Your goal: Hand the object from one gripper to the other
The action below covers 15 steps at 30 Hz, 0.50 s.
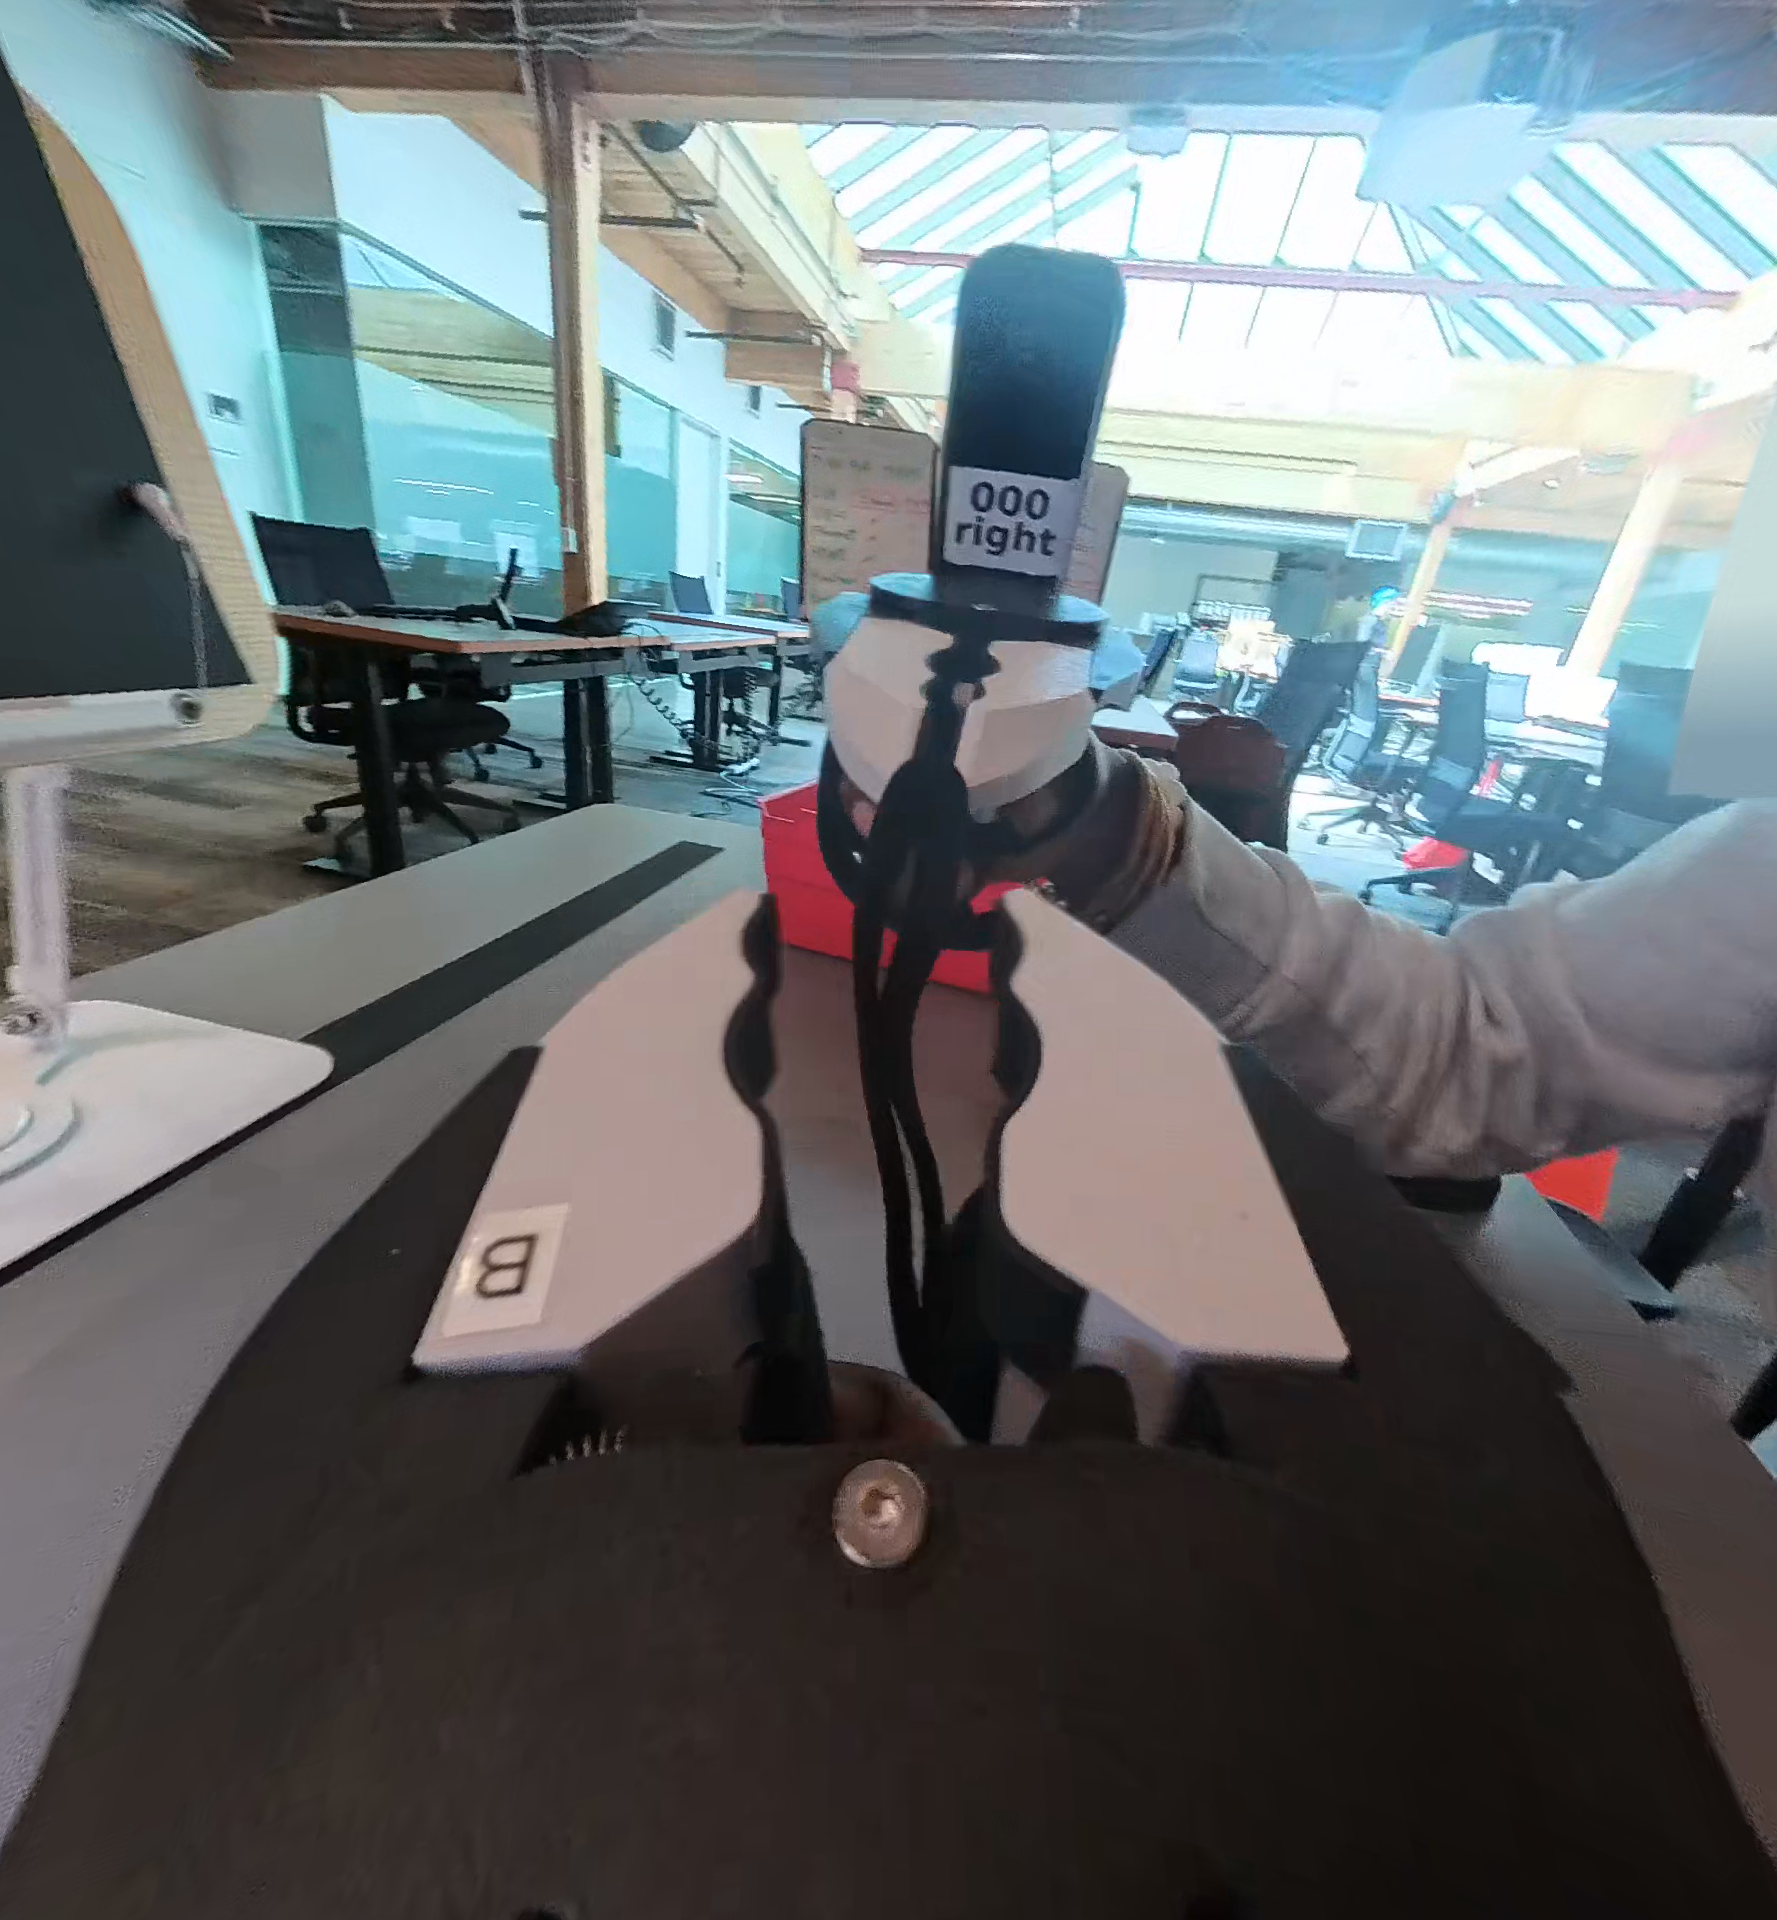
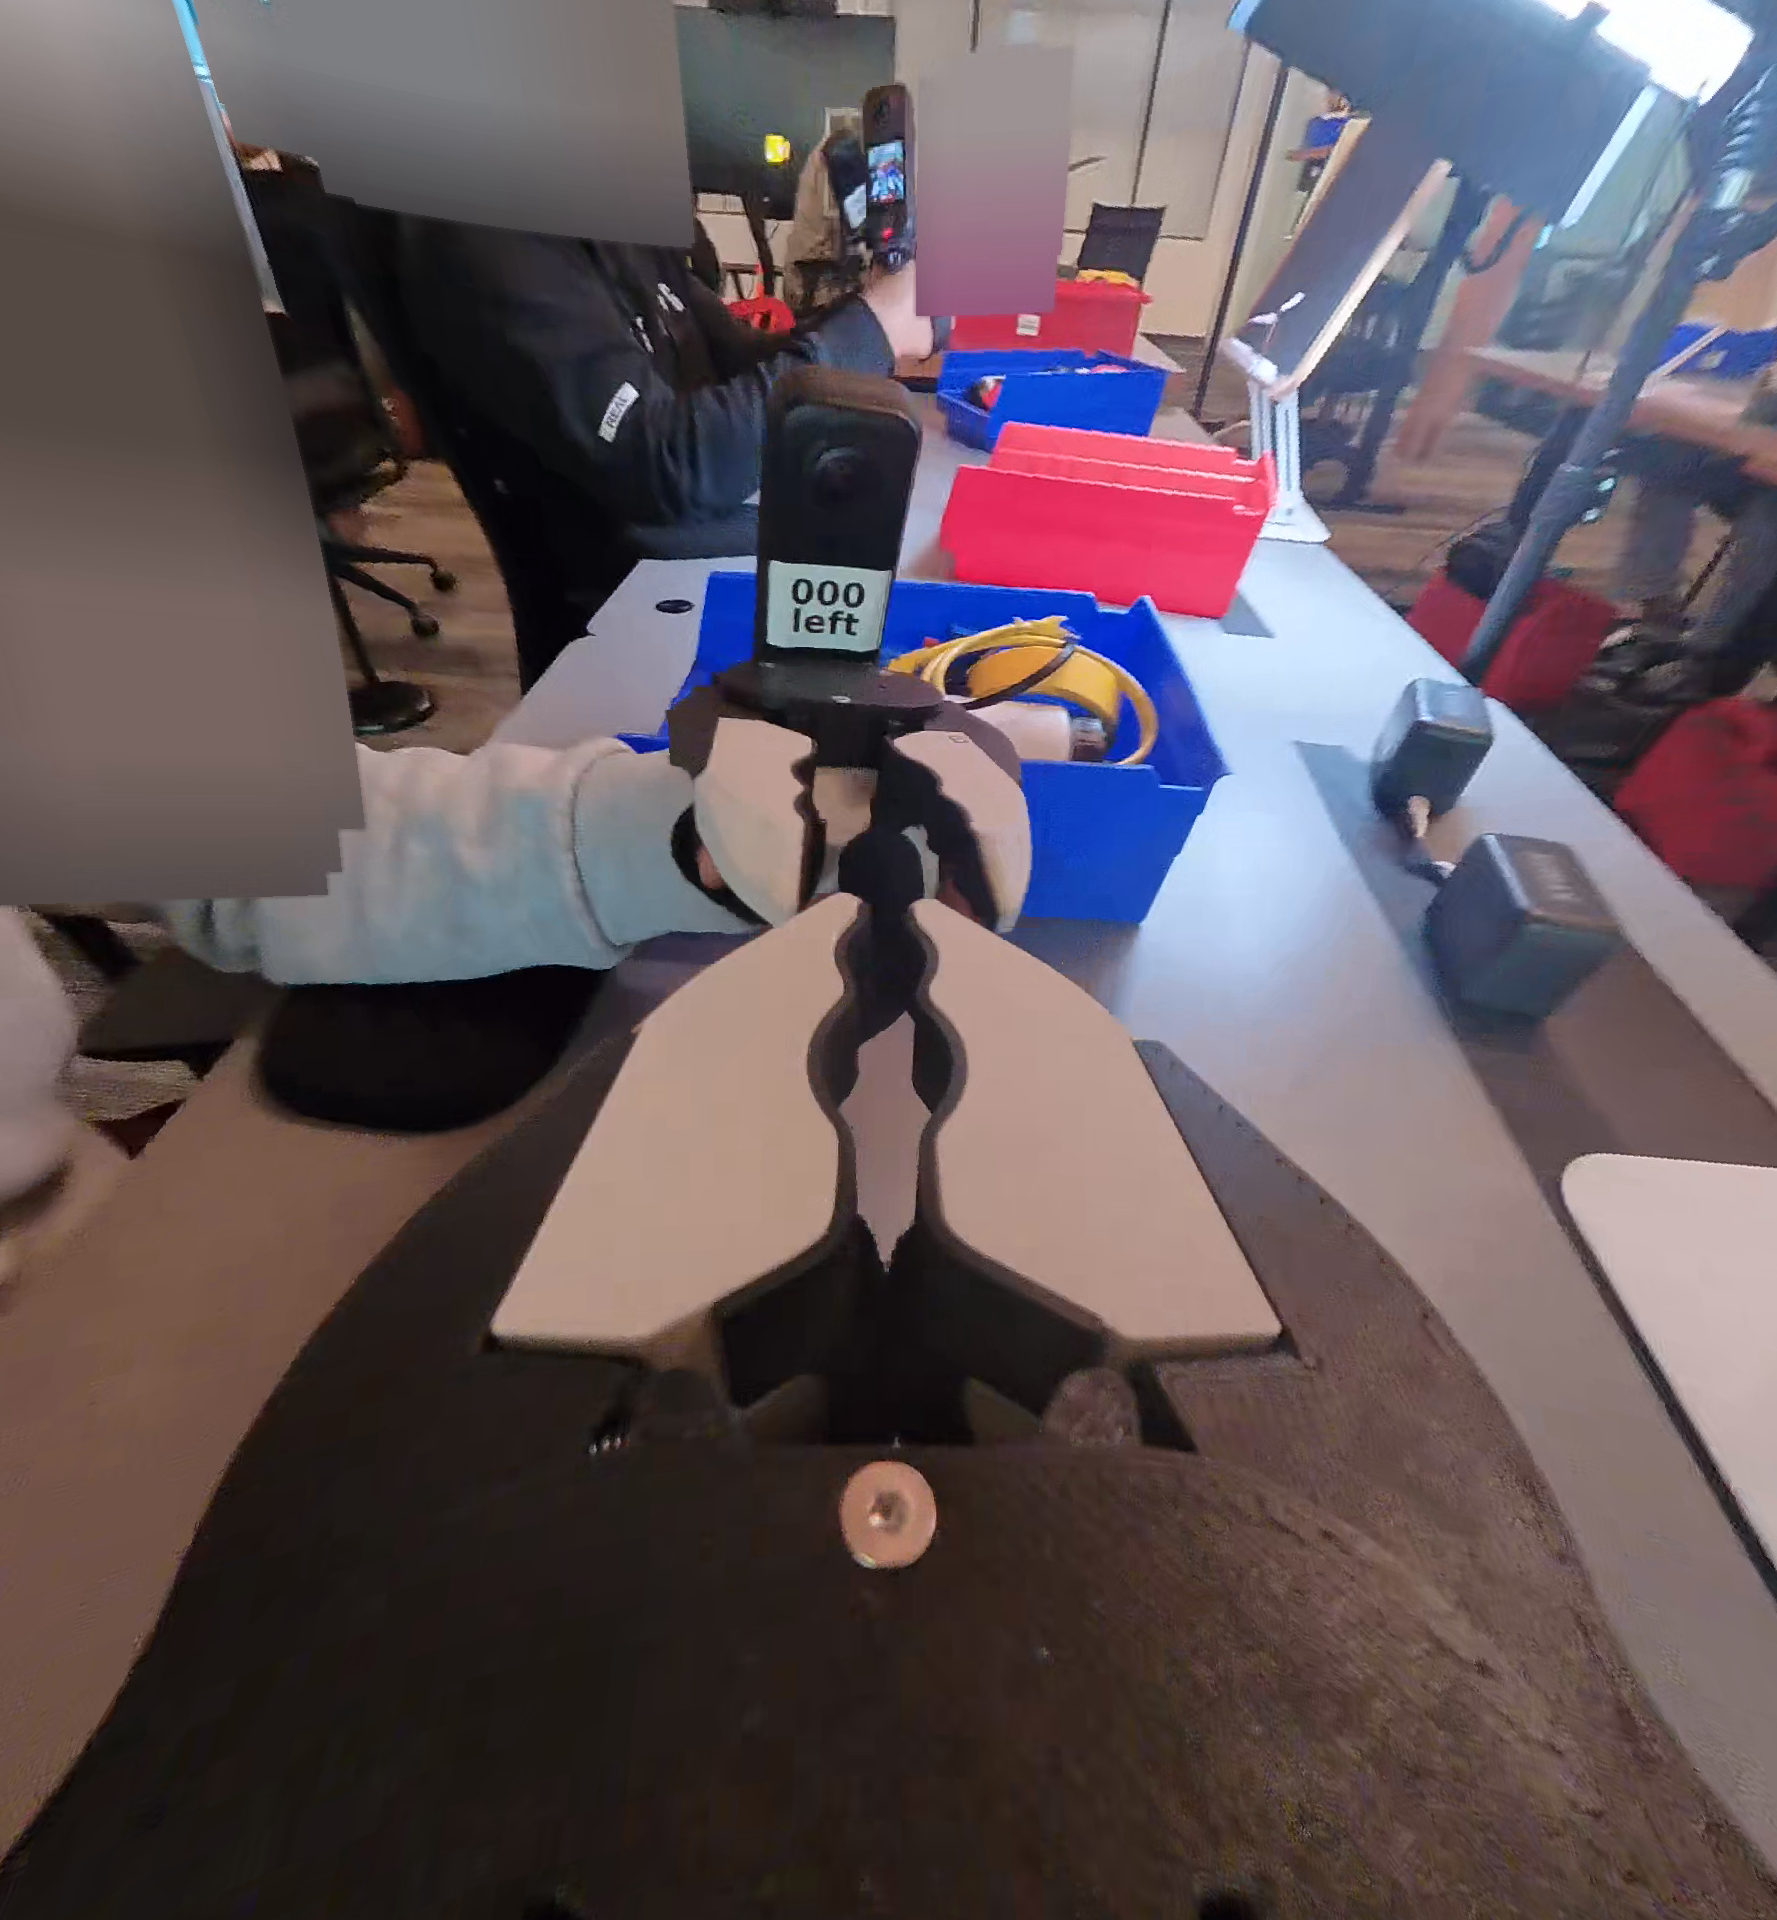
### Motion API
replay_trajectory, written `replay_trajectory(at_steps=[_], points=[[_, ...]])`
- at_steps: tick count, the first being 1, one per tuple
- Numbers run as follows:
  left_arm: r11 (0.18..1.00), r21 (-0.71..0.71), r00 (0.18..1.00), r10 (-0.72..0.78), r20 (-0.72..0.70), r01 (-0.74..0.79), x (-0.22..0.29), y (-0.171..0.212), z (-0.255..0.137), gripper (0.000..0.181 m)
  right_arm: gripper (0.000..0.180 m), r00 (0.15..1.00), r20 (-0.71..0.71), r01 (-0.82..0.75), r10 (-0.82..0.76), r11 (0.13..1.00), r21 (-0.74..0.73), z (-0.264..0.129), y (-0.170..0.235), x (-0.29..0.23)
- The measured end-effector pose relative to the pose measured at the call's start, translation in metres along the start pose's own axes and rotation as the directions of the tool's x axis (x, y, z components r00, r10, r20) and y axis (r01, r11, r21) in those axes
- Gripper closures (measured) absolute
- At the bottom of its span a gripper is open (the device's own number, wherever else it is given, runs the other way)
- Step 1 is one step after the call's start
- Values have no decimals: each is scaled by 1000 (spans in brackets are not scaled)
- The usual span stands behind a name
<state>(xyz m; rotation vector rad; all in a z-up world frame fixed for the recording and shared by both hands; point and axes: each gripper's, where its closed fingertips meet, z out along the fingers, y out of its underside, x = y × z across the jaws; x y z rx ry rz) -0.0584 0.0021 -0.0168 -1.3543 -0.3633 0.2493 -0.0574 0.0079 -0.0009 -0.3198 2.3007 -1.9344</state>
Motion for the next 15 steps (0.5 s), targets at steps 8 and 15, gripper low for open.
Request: replay_trajectory(at_steps=[8,15], points=[[981,142,990,-124,-67,133,1,-21,-5,175,151,984,46,-176,172,978,111,6,-12,2],[969,191,987,-149,-66,159,-2,-28,-10,175,156,954,110,-287,278,955,70,31,9,1]])
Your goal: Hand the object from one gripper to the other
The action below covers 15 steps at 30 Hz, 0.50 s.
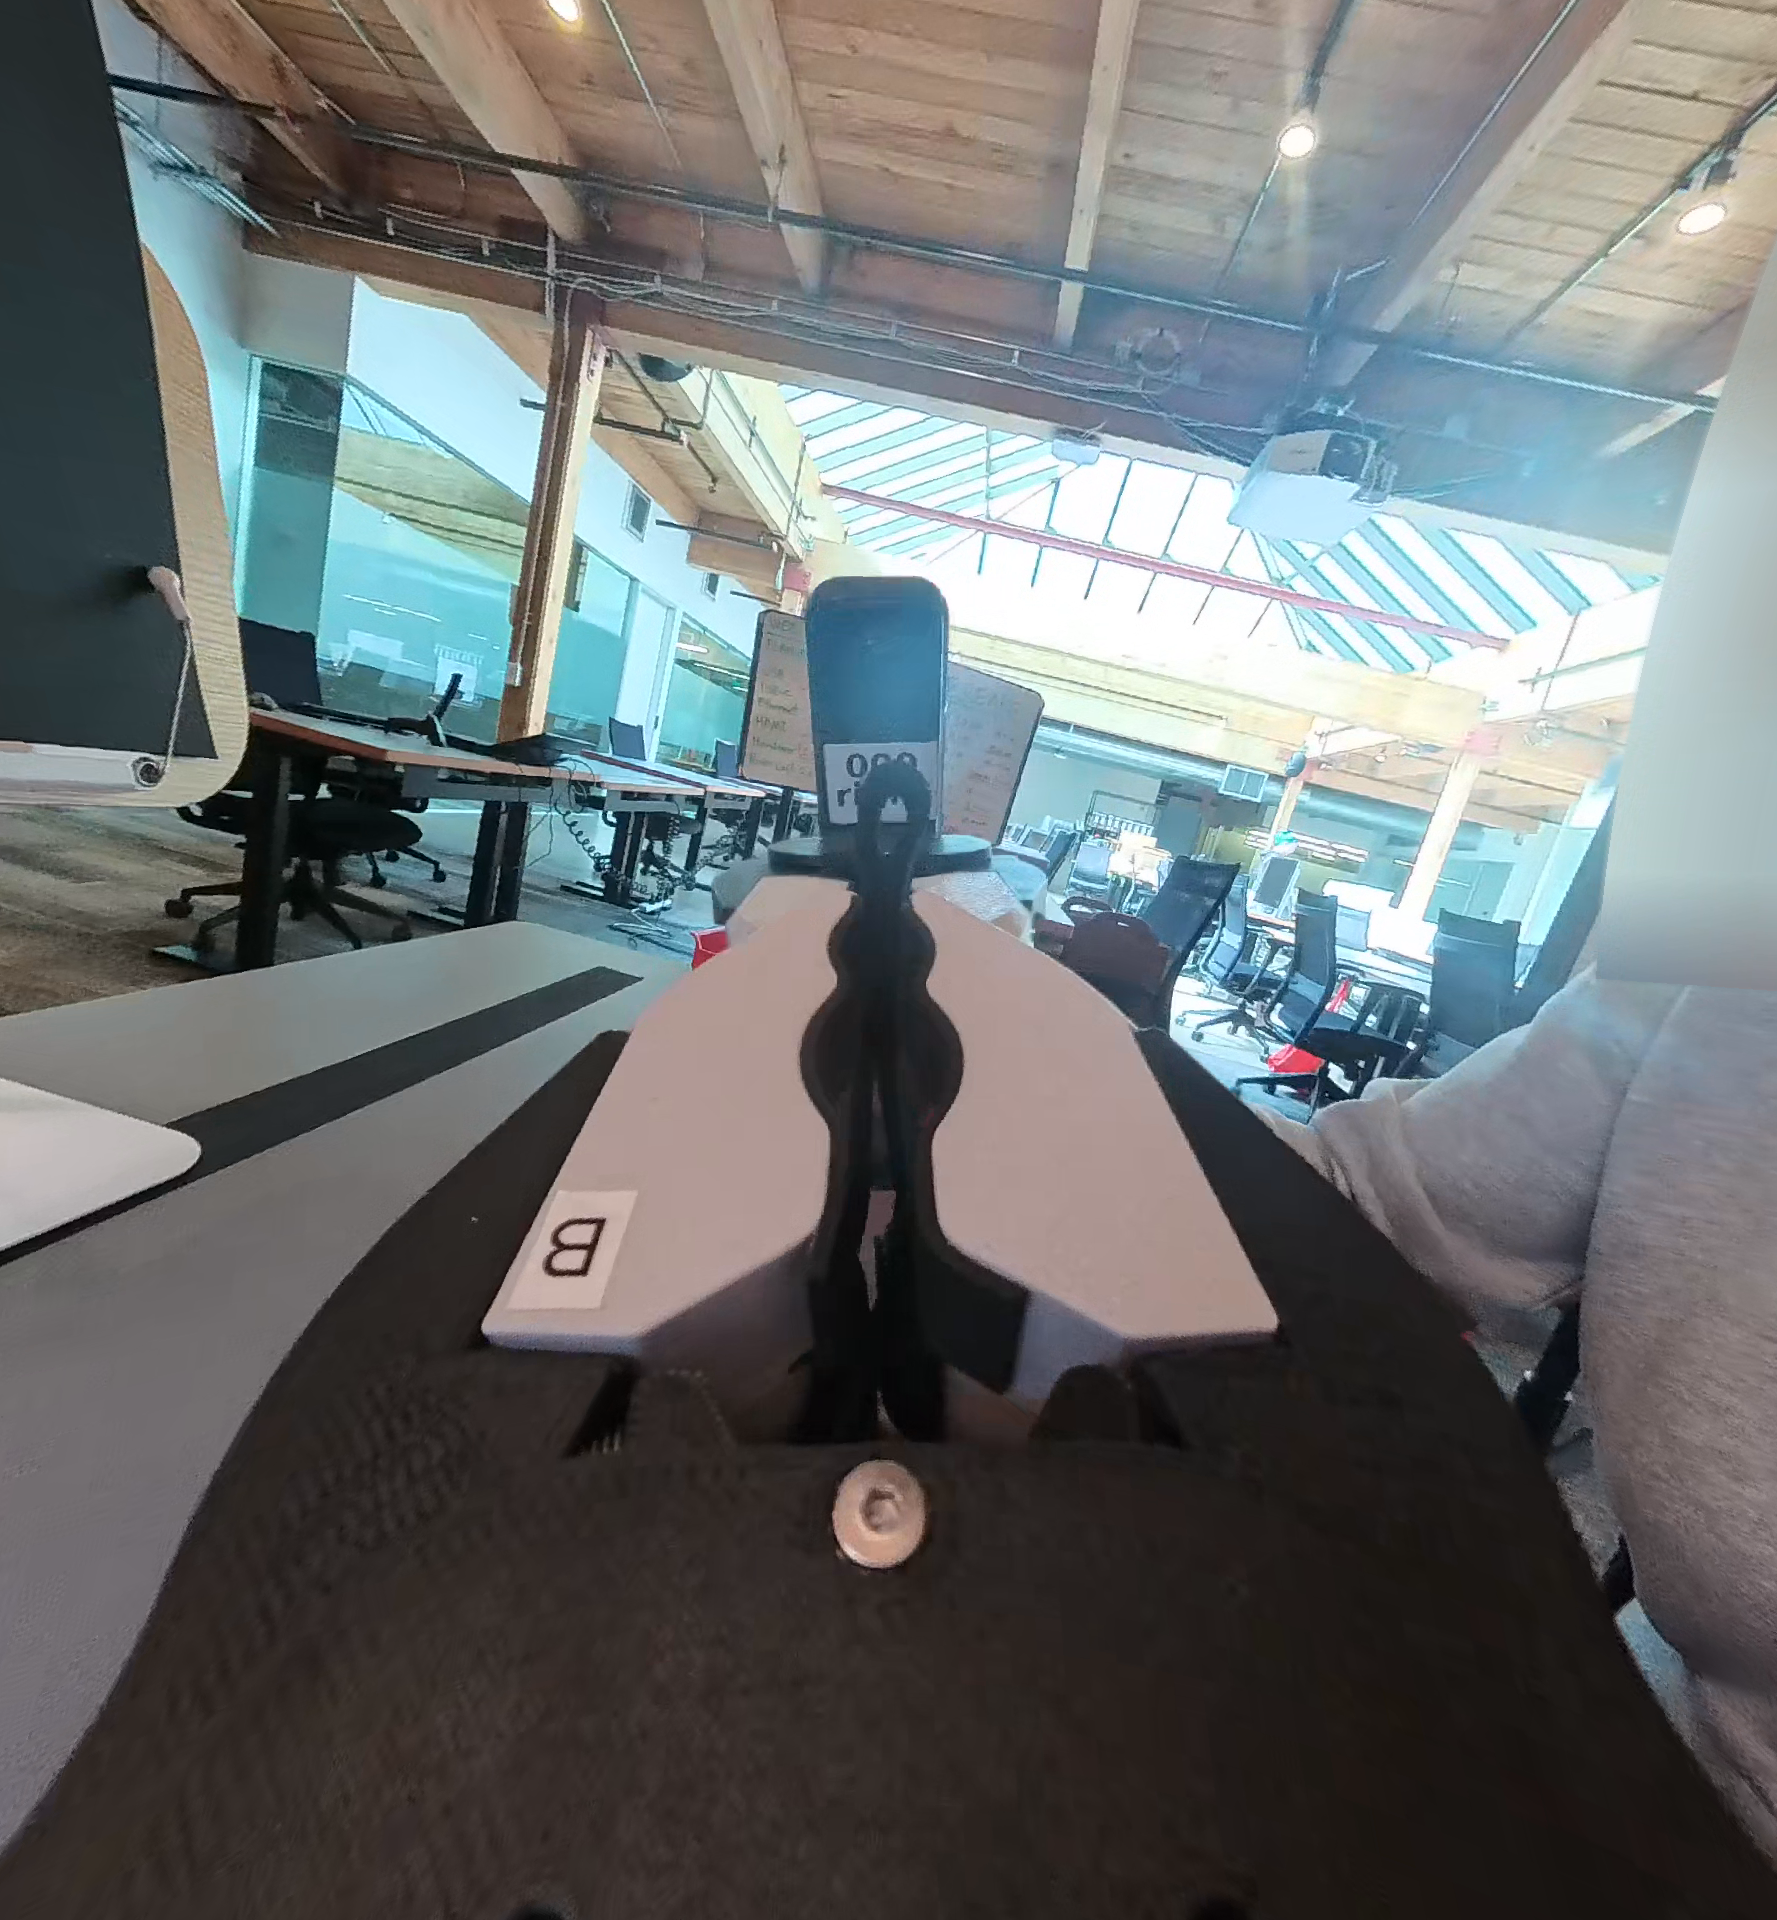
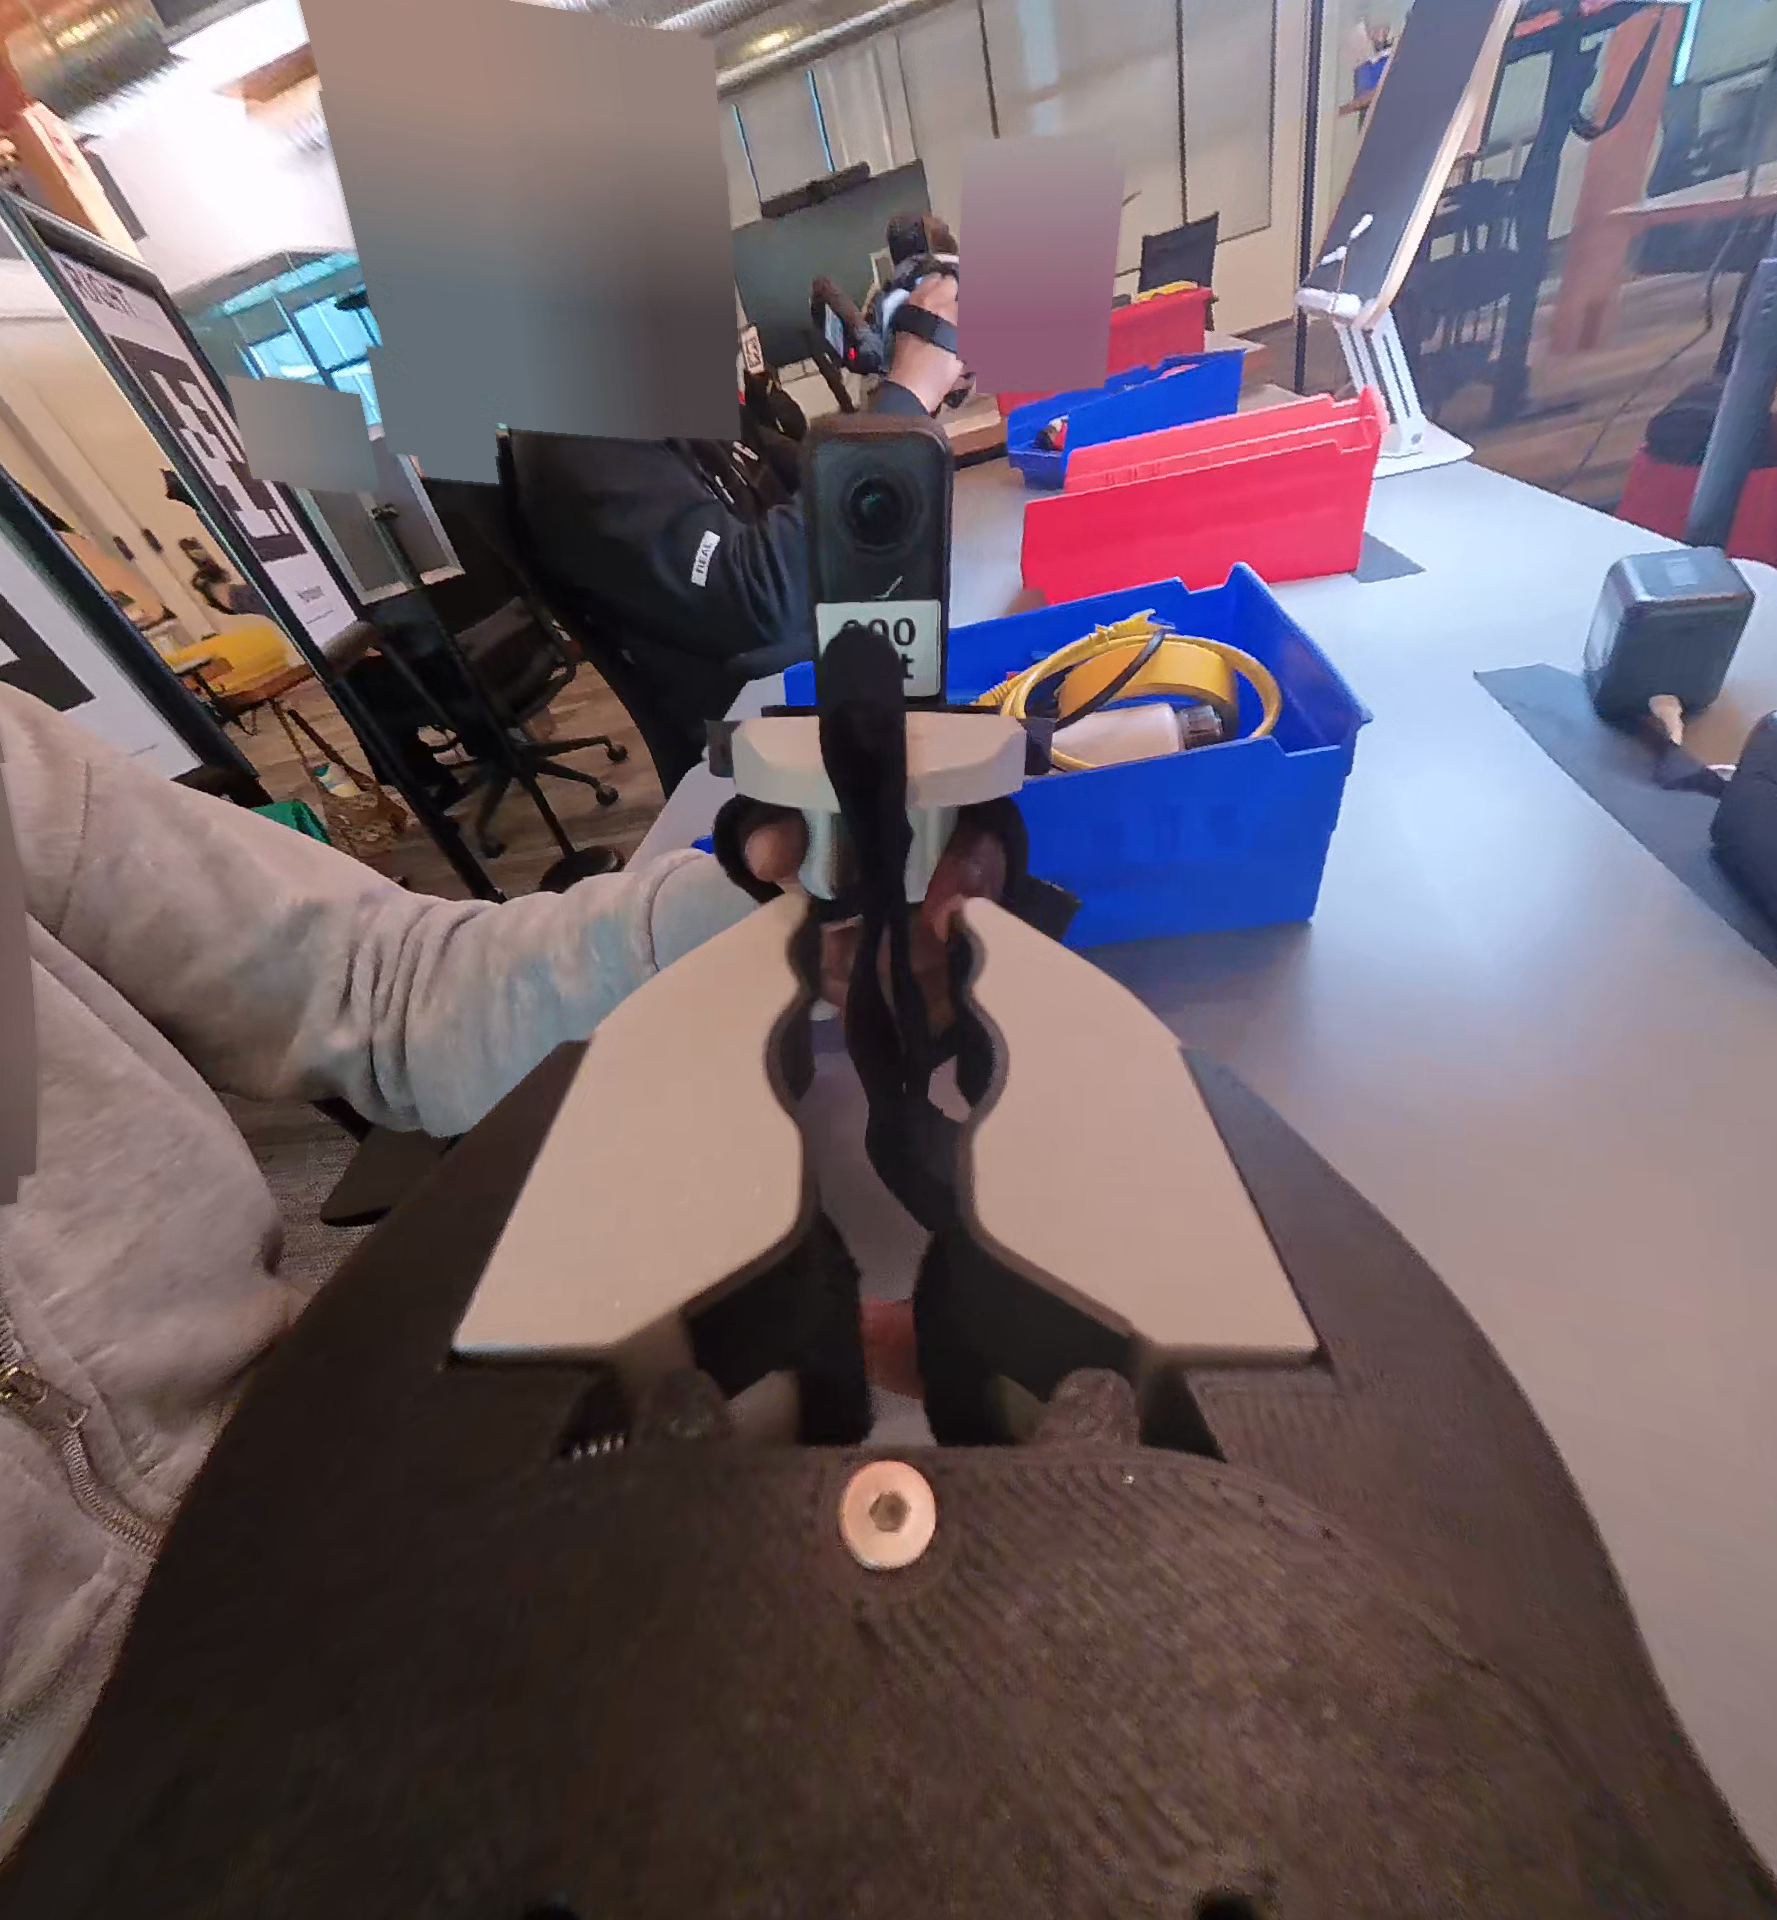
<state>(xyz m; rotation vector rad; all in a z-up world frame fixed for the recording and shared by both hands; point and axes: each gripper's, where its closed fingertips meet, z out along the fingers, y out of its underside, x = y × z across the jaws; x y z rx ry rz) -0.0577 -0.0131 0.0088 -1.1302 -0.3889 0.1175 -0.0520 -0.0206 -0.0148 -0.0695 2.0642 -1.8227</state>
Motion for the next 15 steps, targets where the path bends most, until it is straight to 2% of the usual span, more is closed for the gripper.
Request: replay_trajectory(at_steps=[2,4,6,7,8,9,10,12,15], points=[[1000,3,1000,-13,-6,13,1,1,1,175,173,1000,13,4,-5,1000,30,1,-3,-2],[1000,-6,1000,-22,-10,22,1,3,2,162,174,1000,17,12,-13,999,38,-2,-4,-2],[997,-70,1000,-19,-15,18,2,11,3,148,174,1000,19,10,-11,999,45,-7,-8,-2],[994,-109,1000,-15,-12,13,1,17,4,146,174,1000,19,9,-10,998,60,-10,-11,-3],[989,-147,1000,-6,-13,4,2,23,5,146,175,1000,21,8,-10,997,77,-13,-14,-3],[984,-177,1000,6,-19,-9,3,29,6,154,175,1000,24,6,-9,996,88,-15,-17,-4],[982,-189,999,17,-27,-22,4,32,7,170,174,1000,24,5,-7,996,92,-17,-18,-4],[983,-181,1000,19,-17,-22,4,31,9,174,173,1000,13,7,-8,996,90,-18,-19,-3],[989,-150,1000,9,-30,-14,6,25,9,175,147,1000,6,-5,4,994,113,-17,-22,-2]])
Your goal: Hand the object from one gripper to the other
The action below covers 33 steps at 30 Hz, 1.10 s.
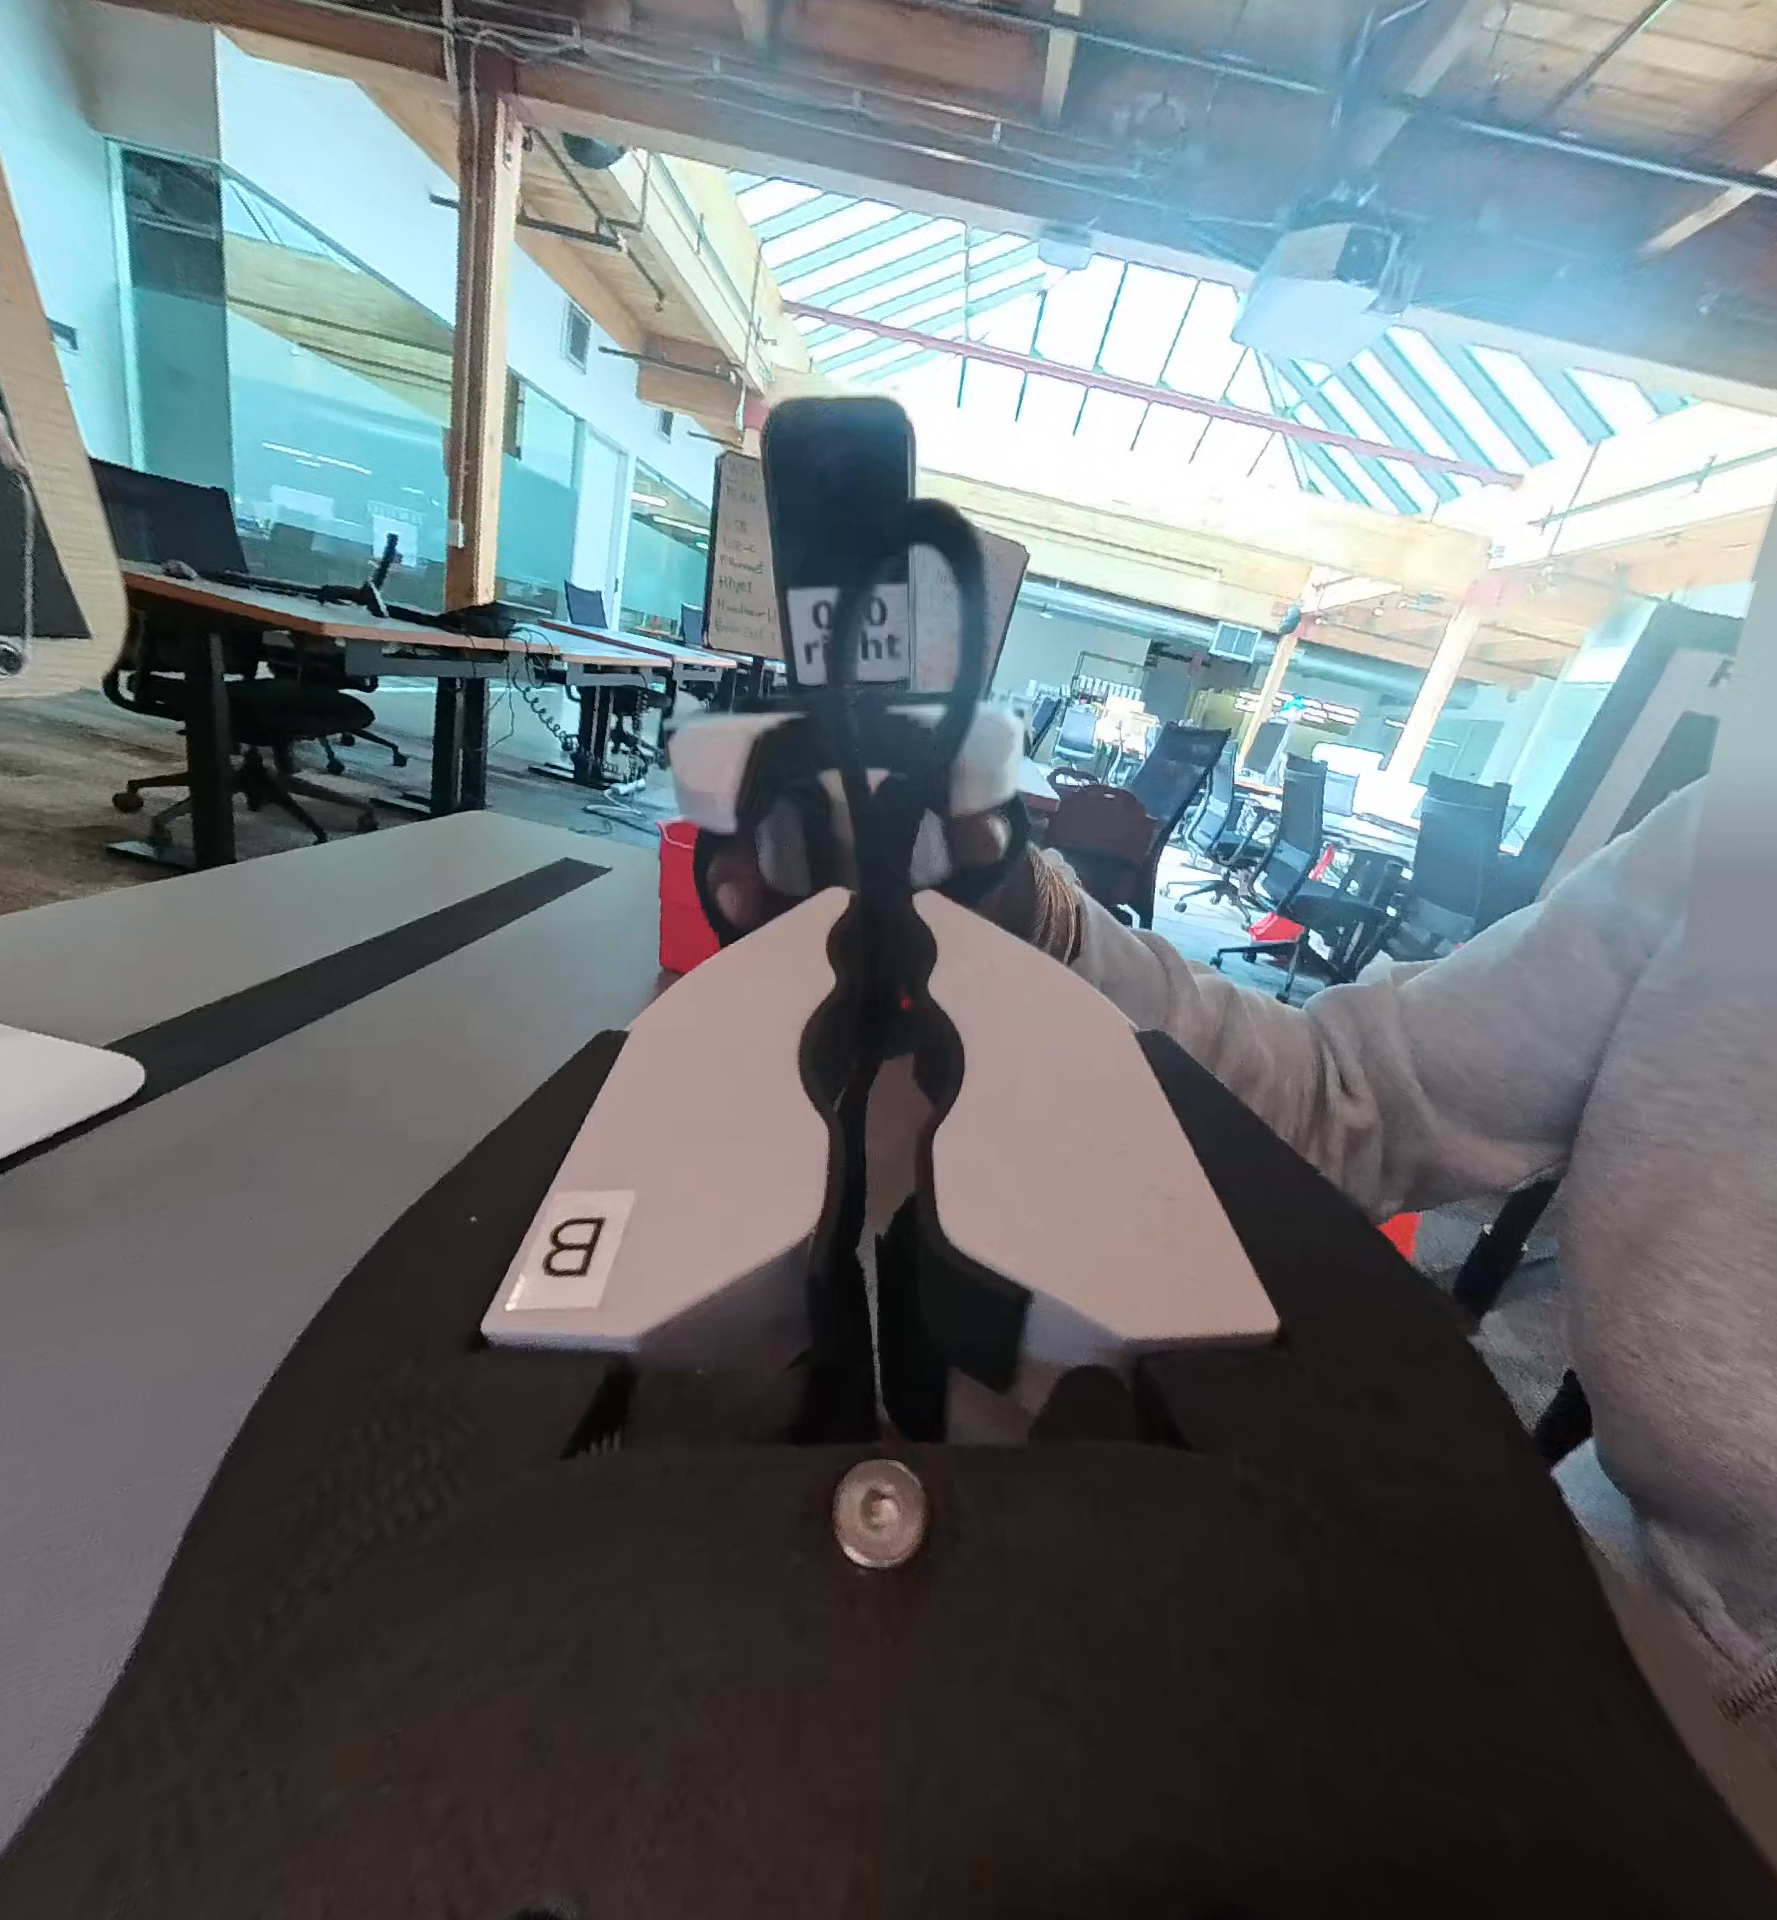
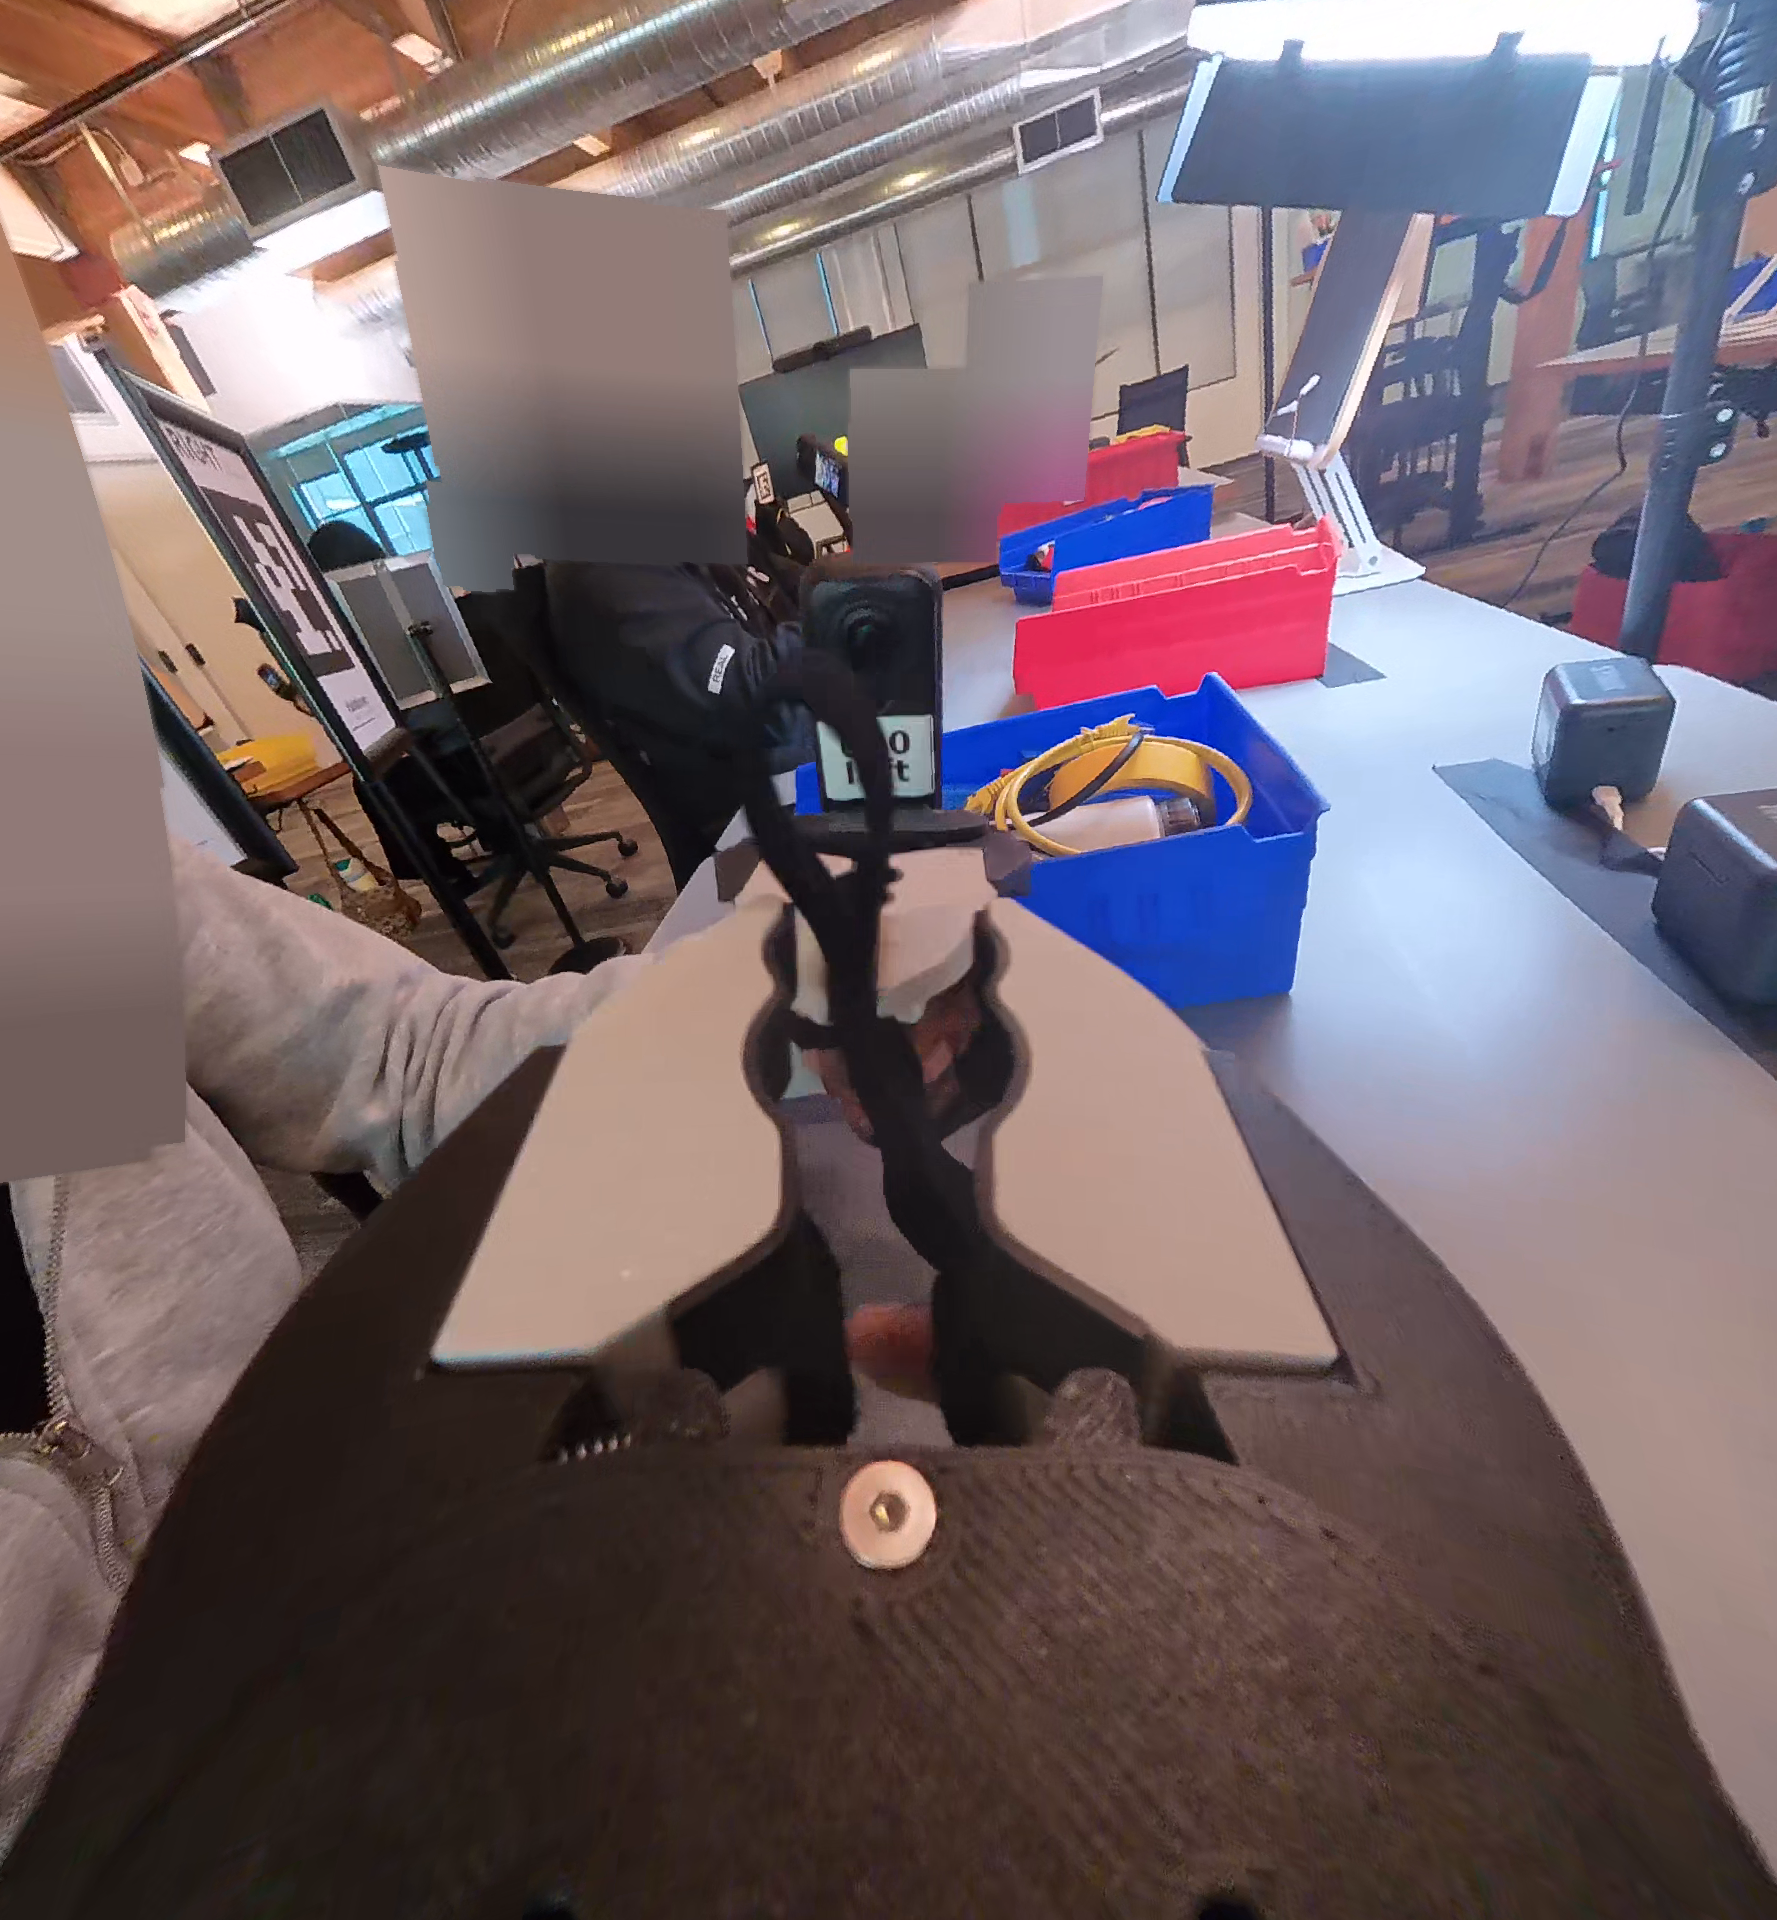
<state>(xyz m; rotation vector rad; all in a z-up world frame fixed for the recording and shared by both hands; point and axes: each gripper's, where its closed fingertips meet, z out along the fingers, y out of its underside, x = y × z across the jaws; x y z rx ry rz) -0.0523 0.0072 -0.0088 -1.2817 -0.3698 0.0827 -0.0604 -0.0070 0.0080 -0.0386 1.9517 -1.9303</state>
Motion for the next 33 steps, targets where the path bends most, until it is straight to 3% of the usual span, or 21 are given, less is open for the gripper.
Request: replay_trajectory(at_steps=[4,5,7,12,17,19,21,23,26,29,33], points=[[996,84,1000,-26,2,25,-2,-13,-5,175,140,999,26,-17,19,996,-91,8,20,0],[994,103,999,-35,-1,35,-2,-16,-6,175,142,999,27,-19,22,993,-114,11,26,1],[992,120,999,-47,-3,47,-2,-18,-6,174,171,999,41,-11,17,989,-150,15,35,1],[995,63,996,-75,39,72,-11,-8,-6,151,174,999,46,-21,27,992,-122,8,29,1],[999,-24,998,-46,43,47,-9,10,3,175,174,999,20,-43,44,998,-53,-5,16,5],[998,-21,998,-59,33,60,-8,12,5,176,165,998,-2,-67,66,997,-25,-7,17,5],[993,29,994,-113,10,113,-8,10,6,176,130,991,-55,-120,123,991,51,-10,18,9],[977,95,981,-191,-23,192,-9,9,8,176,126,979,-65,-185,192,978,100,-13,34,6],[953,124,961,-271,-63,277,-8,21,16,175,144,972,-74,-205,221,962,180,-21,68,-1],[947,56,949,-313,-40,315,-7,46,28,175,157,968,-55,-211,244,916,341,-34,63,3],[934,26,934,-356,6,356,-11,62,29,175,168,966,-33,-239,257,934,265,-36,78,2]])
